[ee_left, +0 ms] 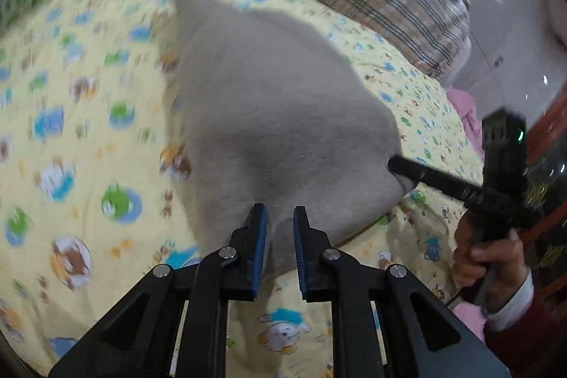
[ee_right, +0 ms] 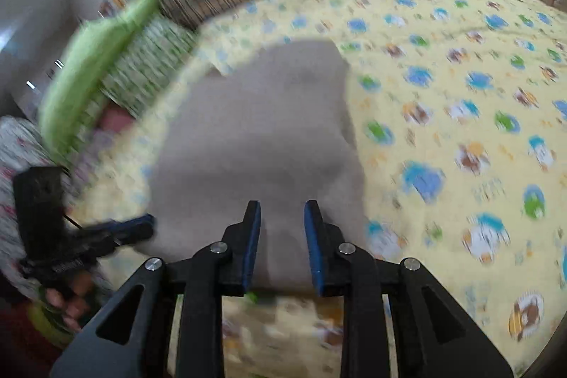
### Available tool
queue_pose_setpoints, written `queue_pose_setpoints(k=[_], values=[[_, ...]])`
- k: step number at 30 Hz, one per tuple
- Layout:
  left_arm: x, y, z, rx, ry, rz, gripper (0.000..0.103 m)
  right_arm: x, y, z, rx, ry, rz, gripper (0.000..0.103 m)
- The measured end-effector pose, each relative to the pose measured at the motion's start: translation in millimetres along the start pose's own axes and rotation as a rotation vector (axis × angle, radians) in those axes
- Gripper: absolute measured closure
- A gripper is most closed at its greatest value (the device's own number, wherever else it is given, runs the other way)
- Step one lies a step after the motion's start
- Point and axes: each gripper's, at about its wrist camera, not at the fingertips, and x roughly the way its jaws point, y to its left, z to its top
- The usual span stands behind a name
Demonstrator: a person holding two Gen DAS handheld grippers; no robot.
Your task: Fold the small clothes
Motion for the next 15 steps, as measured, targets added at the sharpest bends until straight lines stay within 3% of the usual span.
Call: queue_pose_setpoints(k=[2,7,15], values=[[-1,6,-2,-0.042,-0.002,-0.028,0.09,7,-7,-8,0.005,0.008,-0.025,0.076],[-1,0,-5,-0.028,0.006,0.002,0.09,3,-15,-13,0.059,-0.019,-0.01,0.076],[-5,9,-8,-0.101,0.013,-0.029,0.09,-3,-17,-20,0.09,-0.019,-0.001,0.076]])
